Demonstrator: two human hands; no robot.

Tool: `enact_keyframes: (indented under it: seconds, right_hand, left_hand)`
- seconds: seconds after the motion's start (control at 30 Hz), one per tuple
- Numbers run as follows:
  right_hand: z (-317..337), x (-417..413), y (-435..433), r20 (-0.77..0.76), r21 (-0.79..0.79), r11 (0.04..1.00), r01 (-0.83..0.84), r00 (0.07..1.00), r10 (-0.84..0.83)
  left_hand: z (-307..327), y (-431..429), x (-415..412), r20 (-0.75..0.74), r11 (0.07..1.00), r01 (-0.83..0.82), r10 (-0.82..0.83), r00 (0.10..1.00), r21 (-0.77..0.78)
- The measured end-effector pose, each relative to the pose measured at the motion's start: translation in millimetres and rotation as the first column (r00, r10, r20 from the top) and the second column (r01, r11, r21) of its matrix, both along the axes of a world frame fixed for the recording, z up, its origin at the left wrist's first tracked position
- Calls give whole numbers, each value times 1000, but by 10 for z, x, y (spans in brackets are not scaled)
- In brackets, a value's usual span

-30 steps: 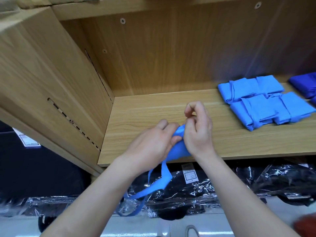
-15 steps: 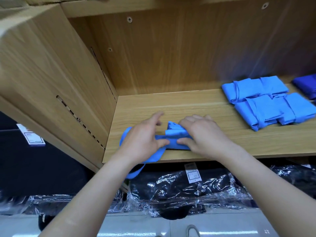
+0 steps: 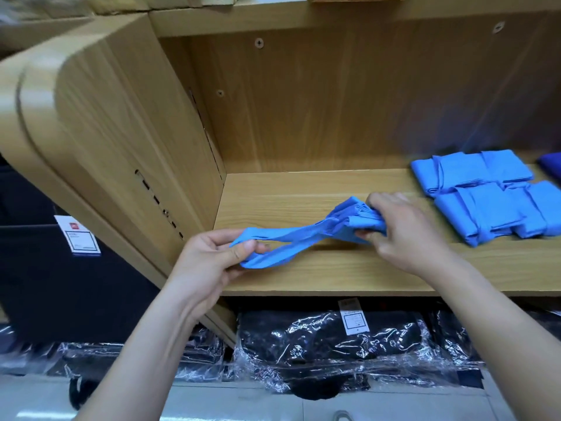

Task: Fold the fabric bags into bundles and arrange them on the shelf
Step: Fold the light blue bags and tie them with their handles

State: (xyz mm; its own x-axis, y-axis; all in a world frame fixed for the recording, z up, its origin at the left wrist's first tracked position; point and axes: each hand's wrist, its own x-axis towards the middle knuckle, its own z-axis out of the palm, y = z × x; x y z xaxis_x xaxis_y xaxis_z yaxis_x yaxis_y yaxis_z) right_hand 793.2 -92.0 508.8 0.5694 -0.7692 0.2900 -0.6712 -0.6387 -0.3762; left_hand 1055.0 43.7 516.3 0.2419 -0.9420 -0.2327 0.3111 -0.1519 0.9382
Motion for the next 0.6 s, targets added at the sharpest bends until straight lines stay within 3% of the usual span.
enact_keyframes:
  seconds: [0.1,0.2,0.27,0.33,0.4,0.5,0.53,0.6]
  right_hand:
    - [-78,31,1,54,81,997,15,998,-19]
    - [-96,42,2,99,144,989,16,995,-30]
    - [-95,17,8,137,216,976,13,990,-43]
    - [-82,-24,36,158,280,960,-6,987,-40]
    - [-32,-56,82,146,301,953,-35,989,-9]
    - [109,-85,132,66,318,947,-55,997,36]
    - [154,-91,145,30,316,947,-54,998,47]
    - [231,-87,185,-51,281,958,-59,996,77]
  left_hand:
    - [44,3,-67,-146,983,94,-118,982,-160]
    - [128,-42,-79,-307,985,4,-59,950,-175]
    - [205,-47,-27,-180,980,-42,6,984,-196]
    - [275,-29,10,159,976,-88,121,980,-198]
    - [282,-20,33,487,973,-86,182,854,-212]
    - [254,-24,56,800,998,-17,60,597,-62]
    - [258,-13,75,898,999,-27,38,438,-29]
    - [319,21,40,974,978,40,199,105,-204]
